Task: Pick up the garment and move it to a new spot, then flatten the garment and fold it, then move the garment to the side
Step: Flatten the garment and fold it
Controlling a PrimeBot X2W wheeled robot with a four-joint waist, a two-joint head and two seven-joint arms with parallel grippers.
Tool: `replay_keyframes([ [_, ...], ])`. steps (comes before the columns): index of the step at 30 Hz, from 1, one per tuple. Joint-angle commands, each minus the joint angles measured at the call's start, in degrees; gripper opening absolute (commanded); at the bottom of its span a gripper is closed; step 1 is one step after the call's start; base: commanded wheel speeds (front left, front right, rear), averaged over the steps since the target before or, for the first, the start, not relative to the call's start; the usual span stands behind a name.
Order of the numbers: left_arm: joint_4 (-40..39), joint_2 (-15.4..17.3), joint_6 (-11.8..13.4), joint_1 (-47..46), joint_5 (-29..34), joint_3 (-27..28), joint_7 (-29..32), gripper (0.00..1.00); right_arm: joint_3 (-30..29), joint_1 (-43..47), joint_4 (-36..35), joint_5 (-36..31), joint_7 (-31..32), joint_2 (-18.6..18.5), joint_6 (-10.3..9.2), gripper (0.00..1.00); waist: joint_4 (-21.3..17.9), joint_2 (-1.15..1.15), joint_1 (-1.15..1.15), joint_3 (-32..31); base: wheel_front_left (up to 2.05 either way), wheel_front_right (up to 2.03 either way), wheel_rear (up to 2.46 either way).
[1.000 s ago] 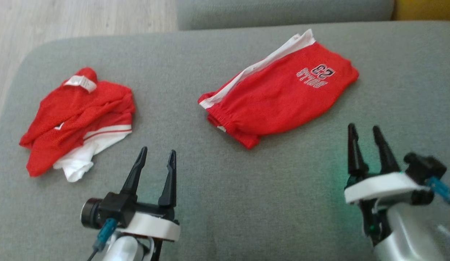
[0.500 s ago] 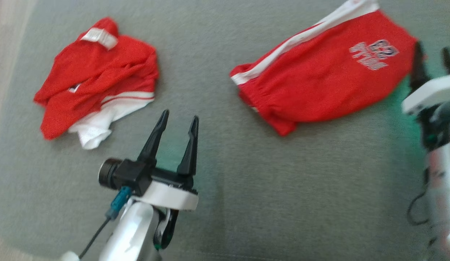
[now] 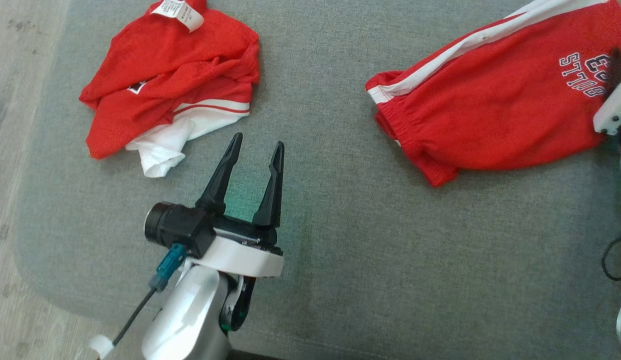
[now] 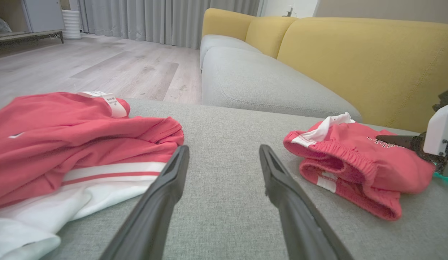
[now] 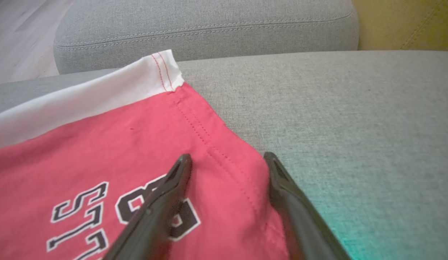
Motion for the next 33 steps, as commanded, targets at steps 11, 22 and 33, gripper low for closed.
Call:
replay_keyframes([
  [11,-1.52,0.22,0.82,-1.43,-0.16,2.07,-0.37,1.0,4.44,-1.77,6.49,2.15,-6.42,2.49,-0.05,0.0,-2.96,0.0,0.0,-3.02,0.0,0.0,0.0],
  [22,-1.07,0.22,0.3,1.9,1.24,4.37,-0.37,1.0,3.54,4.15,8.24,9.77,-12.98,0.45,-0.05,0.0,-8.98,0.0,0.0,-9.57,0.0,0.0,0.0],
  [33,-1.25,0.22,-0.34,4.43,1.61,5.44,-0.37,1.0,-3.5,8.51,8.84,7.62,-15.72,-1.51,-0.05,0.0,-9.75,0.0,0.0,-11.53,0.0,0.0,0.0],
])
